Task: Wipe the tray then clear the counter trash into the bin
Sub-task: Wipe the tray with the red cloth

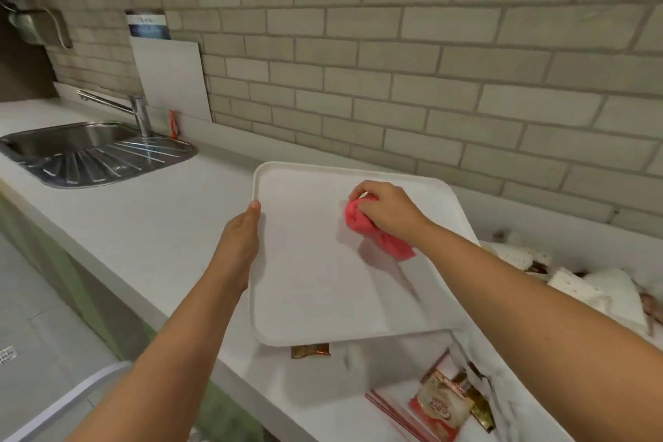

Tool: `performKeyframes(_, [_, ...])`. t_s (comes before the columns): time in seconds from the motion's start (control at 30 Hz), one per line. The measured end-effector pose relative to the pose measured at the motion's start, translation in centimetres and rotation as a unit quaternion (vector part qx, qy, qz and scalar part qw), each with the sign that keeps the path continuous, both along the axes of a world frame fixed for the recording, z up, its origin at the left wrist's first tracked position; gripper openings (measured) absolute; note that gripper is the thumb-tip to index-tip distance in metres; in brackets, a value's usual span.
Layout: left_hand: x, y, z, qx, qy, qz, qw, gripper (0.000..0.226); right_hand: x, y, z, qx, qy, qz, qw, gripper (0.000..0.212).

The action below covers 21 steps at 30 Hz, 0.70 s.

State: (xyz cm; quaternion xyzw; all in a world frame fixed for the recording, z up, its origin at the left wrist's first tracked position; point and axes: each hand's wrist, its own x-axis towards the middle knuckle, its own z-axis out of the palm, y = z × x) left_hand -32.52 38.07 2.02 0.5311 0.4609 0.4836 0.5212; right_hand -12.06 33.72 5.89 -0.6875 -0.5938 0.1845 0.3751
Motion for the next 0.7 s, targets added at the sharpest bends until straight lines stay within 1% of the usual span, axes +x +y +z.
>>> performKeyframes(0.03, [-0.9,1.2,-0.1,-0.014,-0.021,0.014,1.000,0.033,-0.8,0.7,0.8,0.009,-0.003,0.008,1.000,0.025])
performKeyframes(0.07, [-1.9,2.5,0.0,-0.028,-0.047,0.031,0.998,0.035,-1.3,1.4,1.6,0.022,0.014,0.019,0.999,0.024])
performKeyframes(0.13, [-4.1,5.2,-0.1,-0.049,-0.119,0.064,0.990,0.043,-1.7,2.4,3.2,0.043,0.086,0.039,0.995,0.022])
performKeyframes(0.17, [-5.3,6.6,-0.2,-0.057,-0.157,0.078,0.983,0.046,-1.7,3.0,3.9,0.035,0.139,0.043,0.989,0.021])
performKeyframes(0.2, [-6.3,7.8,-0.1,-0.059,-0.187,0.095,0.976,0.048,-1.7,3.5,4.5,0.013,0.207,0.046,0.977,0.022])
performKeyframes(0.27, [-7.9,10.1,0.2,-0.046,-0.230,0.126,0.964,0.047,-1.6,4.6,5.1,-0.022,0.350,0.078,0.933,0.029])
performKeyframes(0.33, [-9.0,11.9,0.9,-0.035,-0.255,0.158,0.953,0.046,-1.6,6.2,4.9,-0.052,0.429,0.094,0.897,0.030])
performKeyframes(0.4, [-9.5,13.7,1.4,-0.043,-0.276,0.189,0.941,0.046,-2.2,7.8,3.8,-0.101,0.450,0.074,0.884,0.030])
performKeyframes(0.5, [-9.6,16.0,2.0,-0.055,-0.296,0.229,0.926,0.043,-3.9,10.1,1.6,-0.177,0.437,0.062,0.880,0.033])
performKeyframes(0.6, [-8.8,17.5,2.1,-0.074,-0.297,0.244,0.920,0.044,-6.1,12.9,-0.3,-0.195,0.455,0.081,0.865,0.034])
performKeyframes(0.7, [-8.1,19.0,1.9,-0.090,-0.281,0.248,0.923,0.044,-8.4,15.8,-1.5,-0.216,0.502,0.108,0.830,0.025])
